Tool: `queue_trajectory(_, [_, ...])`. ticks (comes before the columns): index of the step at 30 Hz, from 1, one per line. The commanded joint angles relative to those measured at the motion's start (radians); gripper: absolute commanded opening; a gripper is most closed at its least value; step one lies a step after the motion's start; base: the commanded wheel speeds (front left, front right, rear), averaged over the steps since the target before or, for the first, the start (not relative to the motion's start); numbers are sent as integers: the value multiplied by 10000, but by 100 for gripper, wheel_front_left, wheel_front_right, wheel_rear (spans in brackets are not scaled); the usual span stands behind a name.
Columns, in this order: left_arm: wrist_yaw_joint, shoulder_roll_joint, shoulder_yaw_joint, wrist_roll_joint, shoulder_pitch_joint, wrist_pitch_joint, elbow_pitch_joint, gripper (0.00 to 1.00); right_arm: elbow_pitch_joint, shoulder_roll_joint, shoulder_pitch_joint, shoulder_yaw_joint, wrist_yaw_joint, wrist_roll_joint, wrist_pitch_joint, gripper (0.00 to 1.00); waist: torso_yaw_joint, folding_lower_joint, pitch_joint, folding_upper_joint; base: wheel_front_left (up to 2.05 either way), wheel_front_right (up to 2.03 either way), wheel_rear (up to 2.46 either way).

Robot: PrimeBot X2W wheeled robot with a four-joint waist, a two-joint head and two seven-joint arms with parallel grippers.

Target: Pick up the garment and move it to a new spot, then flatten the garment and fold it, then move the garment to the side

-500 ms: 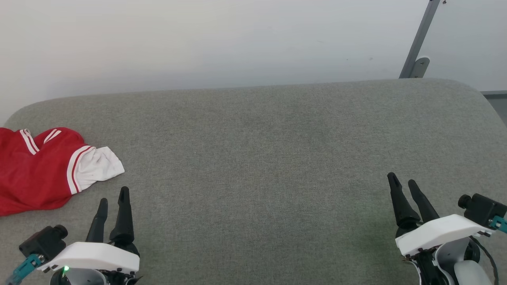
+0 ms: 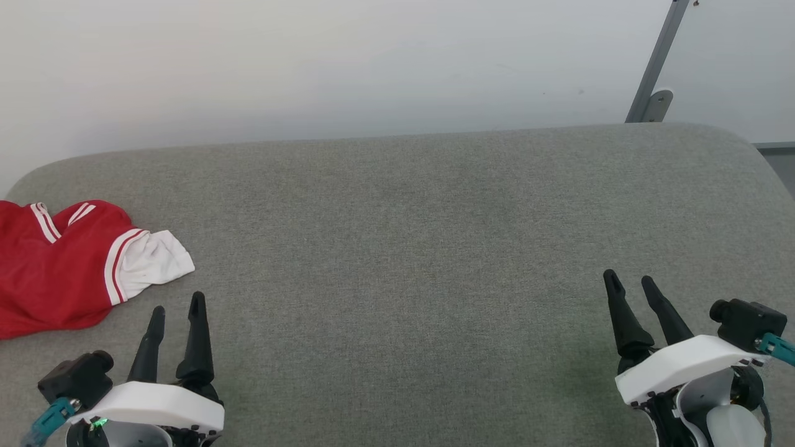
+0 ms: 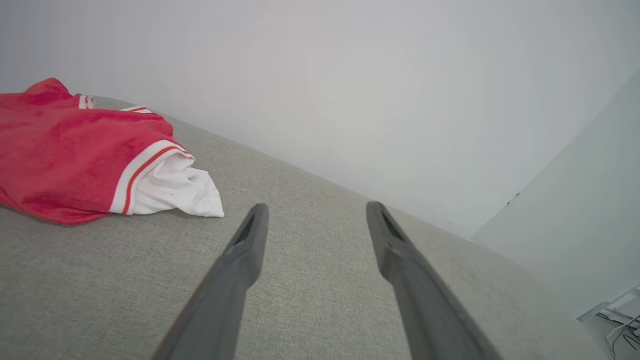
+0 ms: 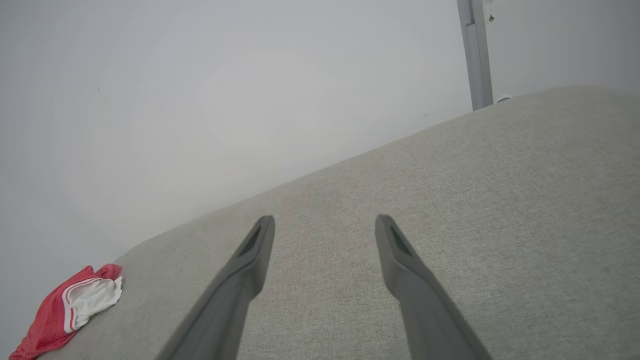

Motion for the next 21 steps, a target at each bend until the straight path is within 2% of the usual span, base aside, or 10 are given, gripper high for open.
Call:
queue_trajectory(1, [-54,64,28,245,29,-100,-83,100,-124,-41,-216,-1,0,-246,-115,100,0,0,-2,0,0,0,0])
queue_trajectory(21, [-158,45,68,1904,164,-523,-191,100,-225,-89,-249,25,0,-1887,-412,100,2,0,-32,0,0,0,0])
